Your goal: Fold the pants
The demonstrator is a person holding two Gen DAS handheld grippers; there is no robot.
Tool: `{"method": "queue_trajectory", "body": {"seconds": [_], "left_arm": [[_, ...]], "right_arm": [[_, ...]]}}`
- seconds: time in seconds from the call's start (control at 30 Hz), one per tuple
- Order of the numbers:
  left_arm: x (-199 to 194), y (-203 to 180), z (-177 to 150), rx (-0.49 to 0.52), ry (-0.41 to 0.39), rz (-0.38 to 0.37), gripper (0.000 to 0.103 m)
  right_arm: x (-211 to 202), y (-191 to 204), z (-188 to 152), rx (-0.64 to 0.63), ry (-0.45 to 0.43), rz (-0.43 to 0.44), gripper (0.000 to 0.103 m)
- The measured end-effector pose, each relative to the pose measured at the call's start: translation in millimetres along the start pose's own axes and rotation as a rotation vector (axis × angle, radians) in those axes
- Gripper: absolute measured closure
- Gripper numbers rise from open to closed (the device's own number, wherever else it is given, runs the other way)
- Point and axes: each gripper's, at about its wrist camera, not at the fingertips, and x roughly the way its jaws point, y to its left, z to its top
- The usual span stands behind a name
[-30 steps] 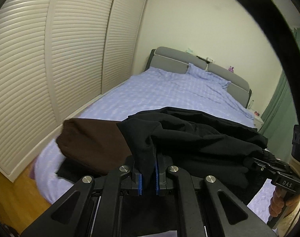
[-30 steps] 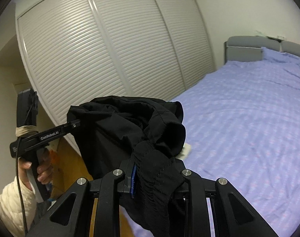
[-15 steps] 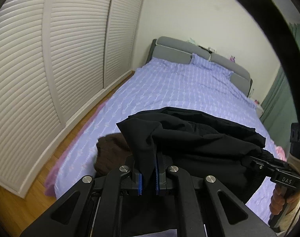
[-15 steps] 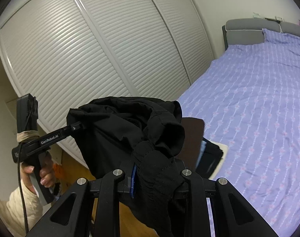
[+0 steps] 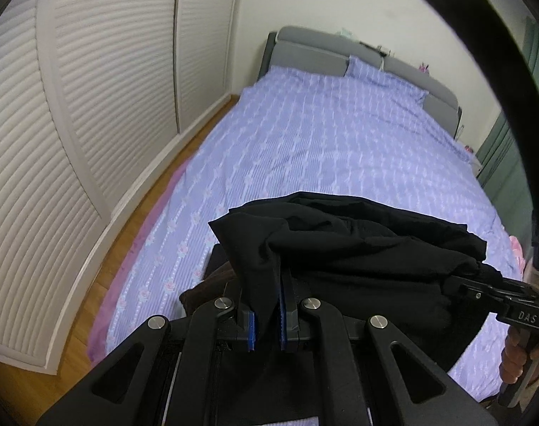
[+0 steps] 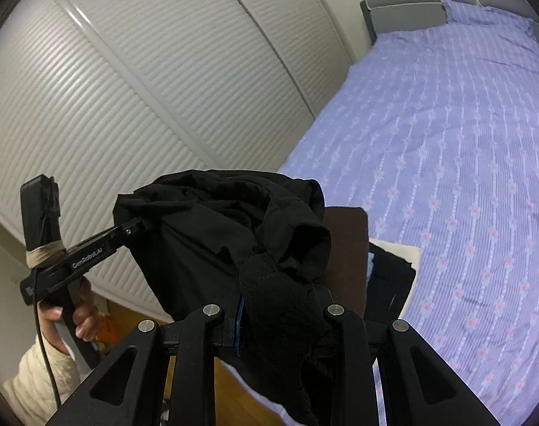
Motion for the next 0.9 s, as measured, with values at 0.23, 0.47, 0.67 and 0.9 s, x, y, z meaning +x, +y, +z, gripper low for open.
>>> {"method": "queue_trajectory", "body": {"seconds": [0.23,0.47,0.67,0.9], "left_arm": [[40,8,1,0.028,0.055,0.022,0.092],[58,12,4,0.027,0.083,0.051,0.089],[81,14,13,0.019,0.108,0.071,0.088],[85,17,17,0.002,0.113,0.141,0.064]], "right_arm": [[27,-10,7,0.015,0.038,-0.041,0.077],[42,-19,16,0.047,0.056,-0.084,0.070],[61,-28,21,0.053,0.065,-0.143,0.067],[67,-43,27,0.132,0.096,-0.186,0.050]]}}
